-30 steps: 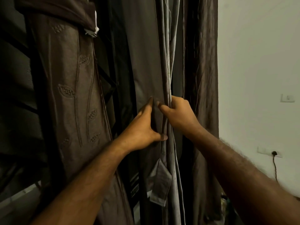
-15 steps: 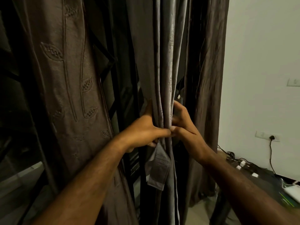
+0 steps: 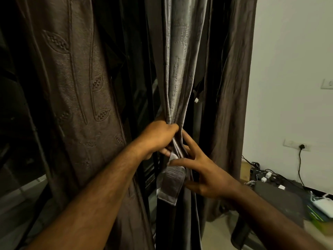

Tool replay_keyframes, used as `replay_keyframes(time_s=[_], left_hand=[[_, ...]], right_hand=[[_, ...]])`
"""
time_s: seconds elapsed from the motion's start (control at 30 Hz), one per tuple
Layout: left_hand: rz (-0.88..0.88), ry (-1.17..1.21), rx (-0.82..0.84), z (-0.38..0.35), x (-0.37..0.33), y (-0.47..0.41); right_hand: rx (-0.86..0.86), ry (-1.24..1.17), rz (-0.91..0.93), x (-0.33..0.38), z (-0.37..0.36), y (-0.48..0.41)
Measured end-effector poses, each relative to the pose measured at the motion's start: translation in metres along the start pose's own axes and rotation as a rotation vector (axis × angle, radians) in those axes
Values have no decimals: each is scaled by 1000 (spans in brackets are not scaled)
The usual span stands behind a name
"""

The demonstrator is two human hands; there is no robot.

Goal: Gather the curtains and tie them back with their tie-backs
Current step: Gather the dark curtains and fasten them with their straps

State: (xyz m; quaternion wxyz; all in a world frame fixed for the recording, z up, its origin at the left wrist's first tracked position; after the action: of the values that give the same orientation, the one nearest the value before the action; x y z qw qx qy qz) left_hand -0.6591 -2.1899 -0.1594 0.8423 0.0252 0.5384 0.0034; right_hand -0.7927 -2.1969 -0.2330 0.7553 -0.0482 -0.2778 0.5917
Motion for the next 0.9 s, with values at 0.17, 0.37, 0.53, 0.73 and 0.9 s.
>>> replay_keyframes(time_s=[0.17,0.37,0.53,0.73,0.9], left_hand=[[10,-13,98,-3,2,4],[-79,-106,39,-5,1,4],[-135,-141,34,-6,1,6],[-135,-103,383,-22,32,20],[-28,-57,191,-27,54,14]], right_hand=[[-269,-83,-1,0,0,1],[-459,-634,-19,-1,-9,5],[-580,-925,-84,-2,-7,10],[-697,-1248,-161,-8,-3,13],[-706,-1365,-241,-8,-3,9]])
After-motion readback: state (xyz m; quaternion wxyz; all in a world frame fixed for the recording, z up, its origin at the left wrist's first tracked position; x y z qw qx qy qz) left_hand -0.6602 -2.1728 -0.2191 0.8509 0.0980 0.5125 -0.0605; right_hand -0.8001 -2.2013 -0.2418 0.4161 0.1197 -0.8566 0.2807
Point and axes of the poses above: each hand's wrist, its own y-axis away from the middle knuckle, its own z-axis out of the back of the hand, x = y × z, the point moved 5 cm from there along -y, towards the middle knuckle, and after that the axes turned 10 degrees about x, right-handed, at the moved point
